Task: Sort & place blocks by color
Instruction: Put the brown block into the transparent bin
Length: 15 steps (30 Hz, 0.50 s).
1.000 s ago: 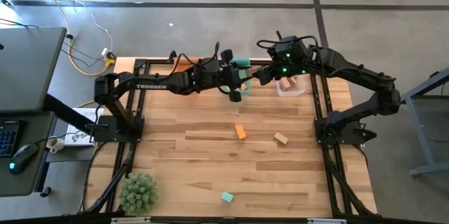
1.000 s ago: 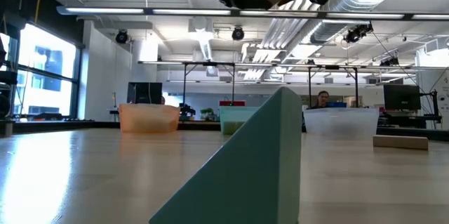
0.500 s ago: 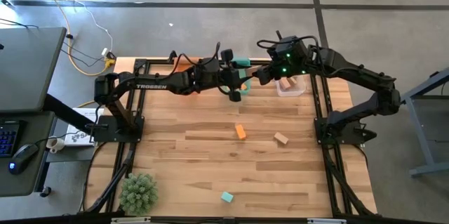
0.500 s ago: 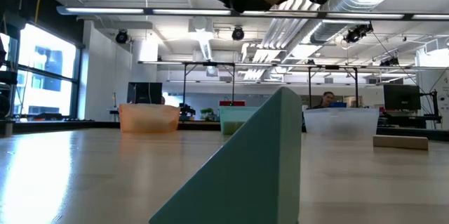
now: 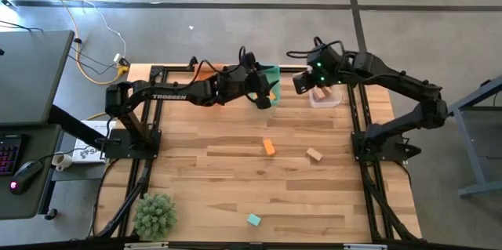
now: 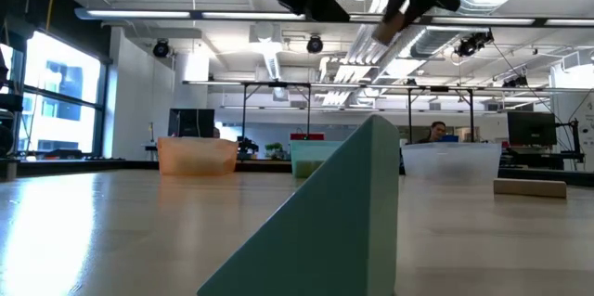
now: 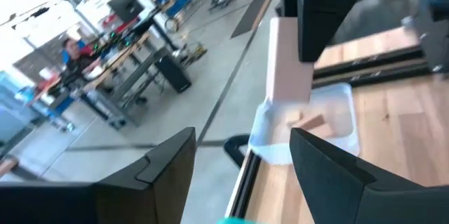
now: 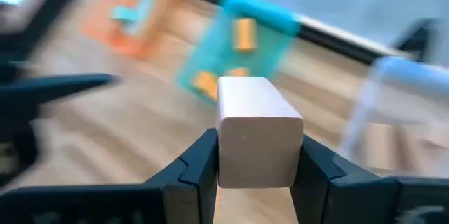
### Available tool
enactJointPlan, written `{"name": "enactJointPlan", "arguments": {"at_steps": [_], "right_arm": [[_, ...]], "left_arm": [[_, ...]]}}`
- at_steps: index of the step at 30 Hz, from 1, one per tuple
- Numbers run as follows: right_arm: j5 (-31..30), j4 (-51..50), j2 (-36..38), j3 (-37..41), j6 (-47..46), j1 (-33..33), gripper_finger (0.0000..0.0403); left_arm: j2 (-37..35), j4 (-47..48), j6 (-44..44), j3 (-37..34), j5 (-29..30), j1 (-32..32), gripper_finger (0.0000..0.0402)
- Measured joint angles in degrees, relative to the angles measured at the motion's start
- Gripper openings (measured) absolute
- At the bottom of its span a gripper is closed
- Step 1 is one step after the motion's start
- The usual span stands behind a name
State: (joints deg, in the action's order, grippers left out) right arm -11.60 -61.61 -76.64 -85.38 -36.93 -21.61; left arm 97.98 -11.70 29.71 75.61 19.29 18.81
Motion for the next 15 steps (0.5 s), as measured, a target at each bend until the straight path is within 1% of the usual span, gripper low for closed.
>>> {"name": "enactJointPlan", "arguments": {"at_steps": [3,6,10,15], "right_arm": [[-4.8,-4.7,-1.1,0.0,2.4,-2.0,0.0112],[-6.5,-8.3,-3.1,0.0,5.7,-5.4,0.0112],[-5.7,-9.3,-7.0,0.0,12.5,-10.9,0.0112],[-1.3,-9.4,-13.1,0.0,21.0,-18.6,0.0112]], "left_arm": [[0.0,1.8,-0.7,0.0,2.0,0.0,0.0220],[0.0,4.6,-1.1,0.0,2.9,0.0,0.0220],[0.0,8.3,-3.7,0.0,4.6,0.0,0.0220],[0.0,11.9,-9.8,0.0,5.1,0.1,0.0220]]}}
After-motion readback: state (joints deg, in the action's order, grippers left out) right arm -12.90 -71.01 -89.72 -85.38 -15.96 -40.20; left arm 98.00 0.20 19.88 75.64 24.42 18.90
